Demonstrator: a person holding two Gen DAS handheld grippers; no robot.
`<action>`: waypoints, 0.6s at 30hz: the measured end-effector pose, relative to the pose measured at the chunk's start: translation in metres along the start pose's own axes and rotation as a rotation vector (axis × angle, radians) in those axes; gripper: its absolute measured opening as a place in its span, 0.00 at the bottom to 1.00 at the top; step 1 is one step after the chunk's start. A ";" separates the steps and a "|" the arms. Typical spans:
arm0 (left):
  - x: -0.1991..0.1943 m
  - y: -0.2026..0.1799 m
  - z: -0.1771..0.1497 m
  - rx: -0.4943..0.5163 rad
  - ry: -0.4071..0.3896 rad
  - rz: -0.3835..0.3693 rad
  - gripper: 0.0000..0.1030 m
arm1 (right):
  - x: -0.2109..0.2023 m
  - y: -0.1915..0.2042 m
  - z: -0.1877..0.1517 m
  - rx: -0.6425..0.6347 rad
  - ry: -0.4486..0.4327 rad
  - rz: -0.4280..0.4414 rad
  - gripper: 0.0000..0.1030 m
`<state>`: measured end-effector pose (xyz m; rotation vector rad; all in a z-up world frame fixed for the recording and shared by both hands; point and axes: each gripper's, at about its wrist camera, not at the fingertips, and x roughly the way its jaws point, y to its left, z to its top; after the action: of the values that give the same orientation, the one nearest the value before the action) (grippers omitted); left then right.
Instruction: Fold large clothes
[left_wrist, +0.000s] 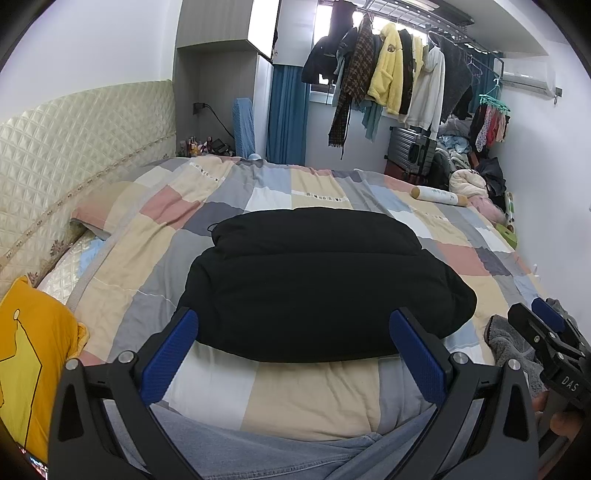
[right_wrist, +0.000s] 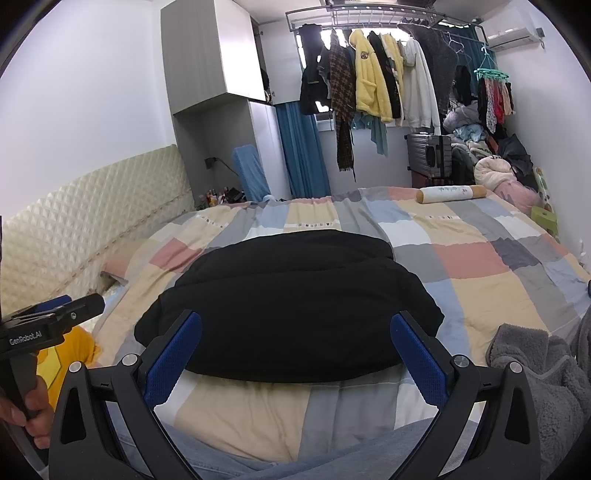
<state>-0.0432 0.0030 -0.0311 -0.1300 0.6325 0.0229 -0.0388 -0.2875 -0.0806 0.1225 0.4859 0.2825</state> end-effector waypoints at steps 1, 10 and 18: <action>0.000 0.000 0.000 0.001 -0.001 0.002 1.00 | 0.000 0.000 0.000 -0.001 0.000 -0.001 1.00; -0.001 0.000 -0.001 -0.011 -0.006 0.008 1.00 | 0.000 0.000 0.000 0.000 0.000 0.000 1.00; -0.002 -0.004 -0.004 -0.006 -0.002 0.008 1.00 | 0.000 -0.001 0.001 -0.001 0.002 -0.008 1.00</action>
<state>-0.0474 -0.0011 -0.0328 -0.1336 0.6313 0.0328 -0.0386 -0.2882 -0.0799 0.1195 0.4881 0.2755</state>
